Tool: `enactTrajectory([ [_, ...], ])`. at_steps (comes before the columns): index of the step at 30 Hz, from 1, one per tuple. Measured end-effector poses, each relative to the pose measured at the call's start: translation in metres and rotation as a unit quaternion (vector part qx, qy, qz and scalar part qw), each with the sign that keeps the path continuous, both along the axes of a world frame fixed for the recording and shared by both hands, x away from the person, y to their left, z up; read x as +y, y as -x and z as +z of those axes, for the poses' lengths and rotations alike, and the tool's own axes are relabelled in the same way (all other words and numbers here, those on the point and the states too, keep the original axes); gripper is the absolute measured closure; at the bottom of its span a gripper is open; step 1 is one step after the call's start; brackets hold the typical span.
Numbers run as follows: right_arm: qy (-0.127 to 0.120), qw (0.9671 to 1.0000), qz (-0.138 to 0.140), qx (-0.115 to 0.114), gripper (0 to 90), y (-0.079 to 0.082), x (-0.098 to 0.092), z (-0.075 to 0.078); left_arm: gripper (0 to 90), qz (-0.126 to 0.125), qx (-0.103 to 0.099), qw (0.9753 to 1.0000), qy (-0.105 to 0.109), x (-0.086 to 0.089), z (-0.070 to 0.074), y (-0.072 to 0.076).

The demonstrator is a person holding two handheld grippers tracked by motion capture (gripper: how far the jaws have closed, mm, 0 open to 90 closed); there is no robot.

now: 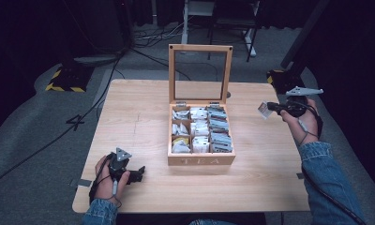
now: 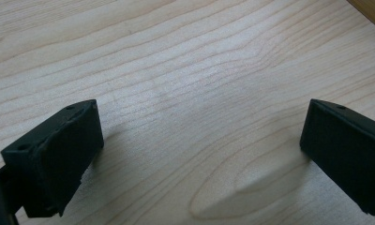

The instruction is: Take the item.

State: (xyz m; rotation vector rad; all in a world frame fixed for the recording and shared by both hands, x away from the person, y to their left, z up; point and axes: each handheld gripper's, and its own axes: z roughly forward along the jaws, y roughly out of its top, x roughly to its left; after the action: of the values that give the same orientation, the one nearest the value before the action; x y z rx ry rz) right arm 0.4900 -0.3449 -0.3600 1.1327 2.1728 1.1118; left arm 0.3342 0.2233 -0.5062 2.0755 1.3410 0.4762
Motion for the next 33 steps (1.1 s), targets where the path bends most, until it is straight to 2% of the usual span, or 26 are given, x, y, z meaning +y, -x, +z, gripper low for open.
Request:
enactTrajectory([
  [14, -0.008, 0.9994, -0.013, 0.032, 90.0, -0.007, -0.015, -0.037, 0.0, 0.000, 0.000, 1.0000, 0.000, 0.000, 0.000, 0.000],
  [23, -0.010, 0.9985, -0.016, 0.052, 90.0, -0.005, -0.018, -0.059, 0.0, -0.001, 0.000, 1.0000, -0.001, 0.000, 0.000, 0.000],
  [33, -0.007, 0.9966, -0.014, 0.081, 90.0, -0.004, -0.020, -0.076, 0.0, 0.000, 0.000, 1.0000, 0.000, 0.000, 0.000, 0.000],
])
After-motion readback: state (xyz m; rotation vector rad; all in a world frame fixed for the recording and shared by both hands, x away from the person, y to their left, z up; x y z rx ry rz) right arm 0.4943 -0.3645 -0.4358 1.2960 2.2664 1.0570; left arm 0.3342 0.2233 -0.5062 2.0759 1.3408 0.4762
